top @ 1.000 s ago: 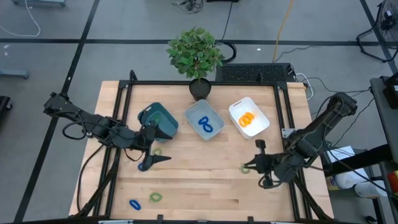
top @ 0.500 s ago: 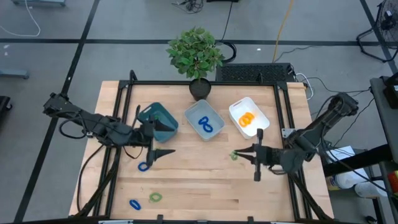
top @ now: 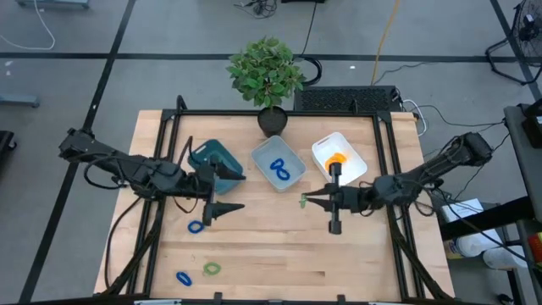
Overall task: Sort spring keychains
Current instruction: Put the bottom right green spring keychain into the blue bin
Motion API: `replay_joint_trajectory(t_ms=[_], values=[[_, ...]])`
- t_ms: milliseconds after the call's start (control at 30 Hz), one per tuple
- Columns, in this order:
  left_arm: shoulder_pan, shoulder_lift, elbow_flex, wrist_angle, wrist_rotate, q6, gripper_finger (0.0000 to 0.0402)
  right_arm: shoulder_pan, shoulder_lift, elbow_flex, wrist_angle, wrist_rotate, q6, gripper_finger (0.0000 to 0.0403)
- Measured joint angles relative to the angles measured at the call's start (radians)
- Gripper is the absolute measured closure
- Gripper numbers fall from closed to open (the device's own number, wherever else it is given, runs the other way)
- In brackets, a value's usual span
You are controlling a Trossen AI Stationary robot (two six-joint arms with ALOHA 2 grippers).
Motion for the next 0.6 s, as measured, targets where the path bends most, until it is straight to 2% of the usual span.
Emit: replay_joint_trajectory(t_ms=[67, 233, 433, 600], values=[[0.021, 0.018, 0.0, 0.037, 0.036, -0.017, 0.0005, -0.031, 0.026, -0.001, 0.053, -0.07, -0.042, 0.0403], [0.065, 0.064, 0.0, 0.084, 0.096, -0.029, 0.0005, -0.088, 0.092, -0.001, 0.183, -0.168, -0.088, 0.0403], [0.084, 0.145, 0.0, 0.204, 0.123, 0.128, 0.0005, -0.128, 0.163, -0.001, 0.308, -0.223, -0.083, 0.0403], [0.088, 0.227, 0.0, 0.354, 0.178, 0.235, 0.0005, -0.158, 0.203, 0.009, 0.32, -0.231, -0.061, 0.0403]])
